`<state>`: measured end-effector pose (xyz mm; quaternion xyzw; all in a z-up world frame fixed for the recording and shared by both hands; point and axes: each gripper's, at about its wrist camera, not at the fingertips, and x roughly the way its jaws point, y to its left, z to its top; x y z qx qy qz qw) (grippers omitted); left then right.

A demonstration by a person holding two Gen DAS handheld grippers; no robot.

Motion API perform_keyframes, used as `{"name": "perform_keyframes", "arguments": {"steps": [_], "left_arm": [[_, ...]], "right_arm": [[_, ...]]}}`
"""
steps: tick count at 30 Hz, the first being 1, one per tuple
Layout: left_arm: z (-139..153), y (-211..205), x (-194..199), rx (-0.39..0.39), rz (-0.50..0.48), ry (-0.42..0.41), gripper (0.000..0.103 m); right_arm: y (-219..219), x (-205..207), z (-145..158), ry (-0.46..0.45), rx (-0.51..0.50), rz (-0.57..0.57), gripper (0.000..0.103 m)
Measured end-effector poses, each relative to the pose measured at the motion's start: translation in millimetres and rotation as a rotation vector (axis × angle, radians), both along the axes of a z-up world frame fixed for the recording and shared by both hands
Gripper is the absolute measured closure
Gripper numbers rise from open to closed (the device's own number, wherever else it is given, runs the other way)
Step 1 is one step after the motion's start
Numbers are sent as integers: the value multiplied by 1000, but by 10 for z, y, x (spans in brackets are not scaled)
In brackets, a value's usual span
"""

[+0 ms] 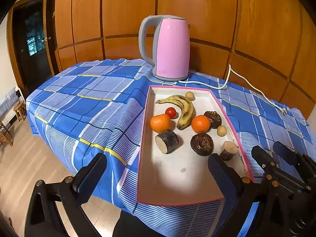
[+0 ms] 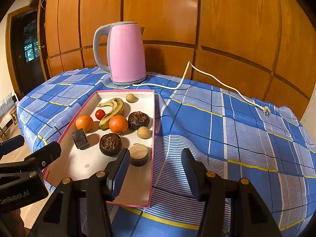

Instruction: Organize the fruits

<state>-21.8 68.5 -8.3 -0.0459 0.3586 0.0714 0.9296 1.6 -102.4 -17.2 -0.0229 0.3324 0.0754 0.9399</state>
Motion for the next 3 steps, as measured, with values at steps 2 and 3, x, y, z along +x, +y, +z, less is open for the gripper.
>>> {"name": "perform_keyframes", "arguments": {"steps": [2,3], "left_arm": [[-5,2,6,-2,-4,2,4],[-6,8,8,-7,-5,4,4]], "right_arm": [[-5,1,-6,2,2,1,48],[-10,0,-10,2,2,2,48]]}}
